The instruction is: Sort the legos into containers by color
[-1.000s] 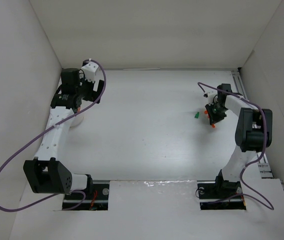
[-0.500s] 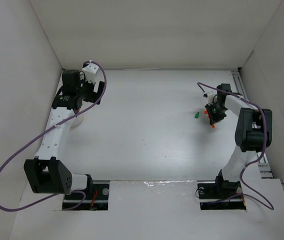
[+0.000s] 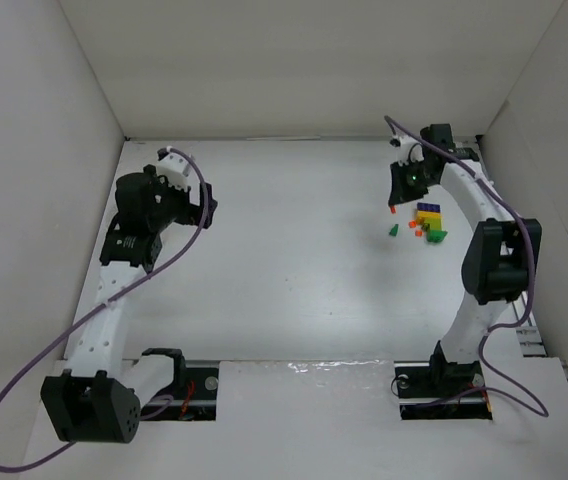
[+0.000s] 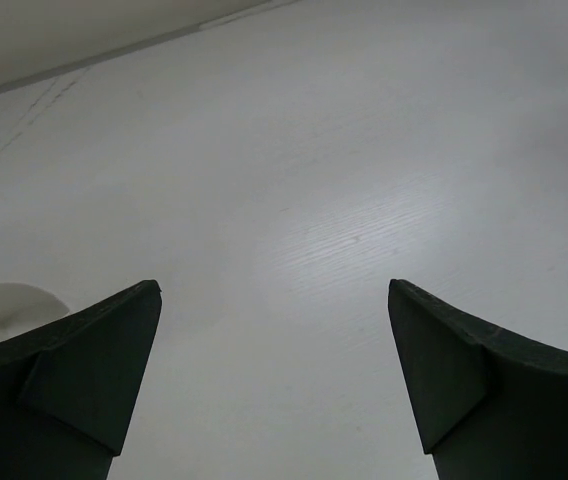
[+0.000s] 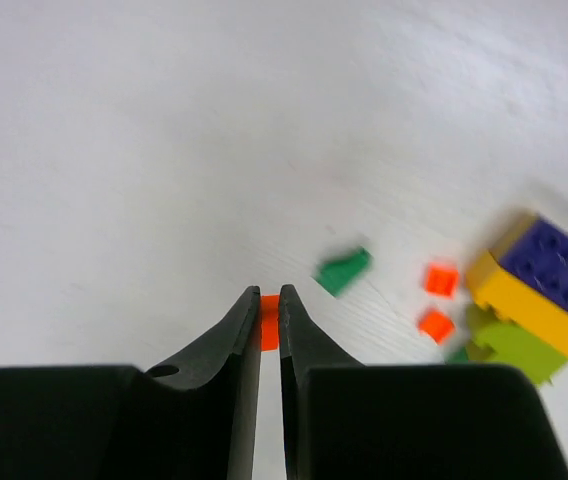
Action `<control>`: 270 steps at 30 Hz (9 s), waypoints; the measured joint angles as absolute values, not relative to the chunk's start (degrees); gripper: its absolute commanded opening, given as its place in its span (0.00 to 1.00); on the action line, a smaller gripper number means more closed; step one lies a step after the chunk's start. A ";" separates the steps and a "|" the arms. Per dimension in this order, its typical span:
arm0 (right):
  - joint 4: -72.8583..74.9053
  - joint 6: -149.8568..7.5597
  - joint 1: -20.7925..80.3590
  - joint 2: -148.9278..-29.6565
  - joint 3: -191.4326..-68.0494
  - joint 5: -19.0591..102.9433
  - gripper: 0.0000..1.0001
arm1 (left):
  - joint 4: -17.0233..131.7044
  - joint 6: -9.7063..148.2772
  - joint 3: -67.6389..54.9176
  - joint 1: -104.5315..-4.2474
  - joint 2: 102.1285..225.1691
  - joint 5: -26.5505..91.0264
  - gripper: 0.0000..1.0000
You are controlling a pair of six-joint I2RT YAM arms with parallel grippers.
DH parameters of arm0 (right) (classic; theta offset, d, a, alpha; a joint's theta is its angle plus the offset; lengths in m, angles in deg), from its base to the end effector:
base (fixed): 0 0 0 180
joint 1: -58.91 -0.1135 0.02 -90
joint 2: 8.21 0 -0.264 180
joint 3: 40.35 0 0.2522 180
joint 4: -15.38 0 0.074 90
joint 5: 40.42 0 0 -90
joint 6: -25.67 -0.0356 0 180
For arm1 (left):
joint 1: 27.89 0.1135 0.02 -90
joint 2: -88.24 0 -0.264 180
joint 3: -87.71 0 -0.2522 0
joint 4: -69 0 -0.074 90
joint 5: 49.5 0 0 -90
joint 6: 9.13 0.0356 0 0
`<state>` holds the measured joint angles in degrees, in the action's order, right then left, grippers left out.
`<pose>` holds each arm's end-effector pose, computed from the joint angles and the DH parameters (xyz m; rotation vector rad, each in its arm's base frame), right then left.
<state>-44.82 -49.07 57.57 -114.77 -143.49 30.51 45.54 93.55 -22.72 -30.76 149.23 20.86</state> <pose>0.3944 0.0209 0.2551 -0.4810 2.5815 0.3630 0.2444 -0.0242 0.3544 0.4818 1.7543 -0.1924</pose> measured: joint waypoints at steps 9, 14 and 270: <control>-38.13 -68.69 47.12 -115.63 -154.55 21.01 0.06 | 57.74 72.20 -29.49 -31.14 145.87 9.36 0.77; -33.80 -79.51 39.34 -117.20 -157.98 21.09 0.05 | 62.22 65.23 -30.81 -34.33 148.67 10.00 0.75; -36.84 -47.10 60.82 -125.66 -140.65 44.04 0.33 | 36.36 100.00 -8.45 -30.41 158.63 9.12 0.56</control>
